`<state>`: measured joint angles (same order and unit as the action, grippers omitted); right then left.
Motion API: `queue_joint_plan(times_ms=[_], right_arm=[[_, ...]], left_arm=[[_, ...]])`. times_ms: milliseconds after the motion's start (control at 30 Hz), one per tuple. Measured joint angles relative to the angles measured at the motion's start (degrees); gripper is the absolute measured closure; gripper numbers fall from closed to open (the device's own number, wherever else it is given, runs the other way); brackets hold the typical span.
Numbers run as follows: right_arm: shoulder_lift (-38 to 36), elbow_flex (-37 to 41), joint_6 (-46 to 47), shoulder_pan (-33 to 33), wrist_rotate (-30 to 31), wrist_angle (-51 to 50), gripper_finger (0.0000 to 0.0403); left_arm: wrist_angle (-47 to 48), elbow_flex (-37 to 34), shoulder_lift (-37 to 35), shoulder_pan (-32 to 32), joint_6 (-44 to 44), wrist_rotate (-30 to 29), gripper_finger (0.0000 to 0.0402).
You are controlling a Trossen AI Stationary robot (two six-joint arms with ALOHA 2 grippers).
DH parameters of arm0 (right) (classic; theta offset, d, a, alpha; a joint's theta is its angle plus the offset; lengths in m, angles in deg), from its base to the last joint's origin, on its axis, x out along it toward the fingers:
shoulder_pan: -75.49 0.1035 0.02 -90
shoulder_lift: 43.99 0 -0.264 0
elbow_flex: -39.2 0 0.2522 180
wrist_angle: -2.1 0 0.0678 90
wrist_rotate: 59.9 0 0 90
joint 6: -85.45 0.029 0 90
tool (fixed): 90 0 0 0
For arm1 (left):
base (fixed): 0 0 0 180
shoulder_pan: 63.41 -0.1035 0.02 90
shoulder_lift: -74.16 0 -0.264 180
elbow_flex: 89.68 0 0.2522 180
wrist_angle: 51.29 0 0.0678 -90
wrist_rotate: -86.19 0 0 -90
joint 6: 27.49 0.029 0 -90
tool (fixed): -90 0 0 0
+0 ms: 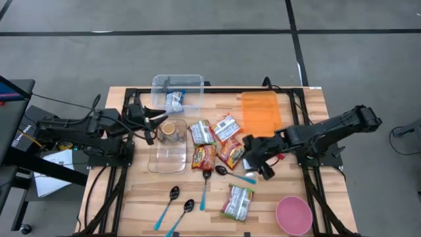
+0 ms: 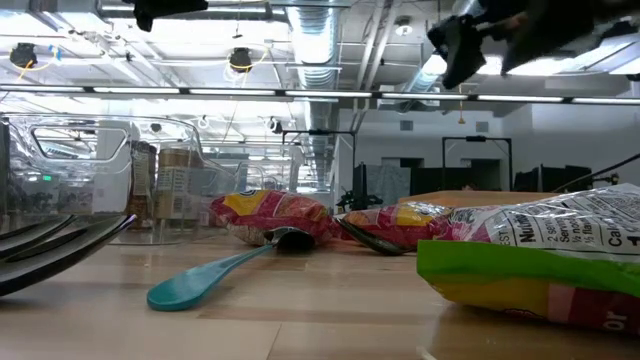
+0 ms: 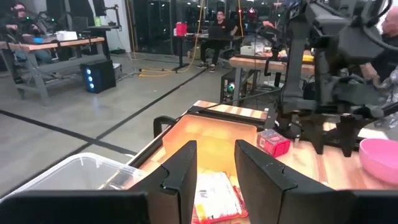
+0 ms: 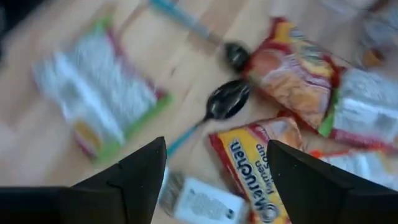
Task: Pick & Place Food Item
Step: Put the white seasoning bottle into the transparent bin
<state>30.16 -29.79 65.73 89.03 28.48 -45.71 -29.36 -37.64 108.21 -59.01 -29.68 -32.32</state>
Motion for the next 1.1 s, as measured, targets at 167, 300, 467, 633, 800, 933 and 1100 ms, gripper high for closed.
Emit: queue_joint_plan(times_ms=[167, 300, 467, 633, 800, 933, 1100], right_arm=[[6.52, -1.43, -21.06, -0.11, 0.44, -11.09, 0.0131], [11.23, -1.53, -30.88, -0.87, 3.1, -15.59, 0.0131], [14.9, -1.59, -37.98, -1.89, 6.86, -11.91, 0.0131], [16.27, -1.66, -42.03, -1.89, 7.33, -9.63, 0.0131], [17.09, -1.69, -47.97, -1.99, 5.87, -6.82, 0.0131], [18.77, -2.04, -48.12, -2.54, 4.22, -5.44, 0.0131], [20.28, -2.01, -48.35, -2.47, 4.67, -3.66, 0.0131]], left_arm=[[-3.24, -0.02, 1.63, 0.02, 2.4, 0.0, 0.0298], [-5.72, -0.02, 2.95, 0.02, 3.65, 0.04, 0.0298], [-5.96, -0.04, 4.18, 0.02, 3.64, 0.03, 0.0298], [-7.23, -0.04, 4.84, 0.04, 3.49, 0.11, 0.0298], [-7.35, -0.04, 4.56, 0.04, 3.62, 0.11, 0.0298], [-7.42, -0.02, 4.6, 0.04, 3.64, 0.14, 0.0298], [-8.01, -0.04, 4.82, 0.04, 3.64, 0.13, 0.0298]])
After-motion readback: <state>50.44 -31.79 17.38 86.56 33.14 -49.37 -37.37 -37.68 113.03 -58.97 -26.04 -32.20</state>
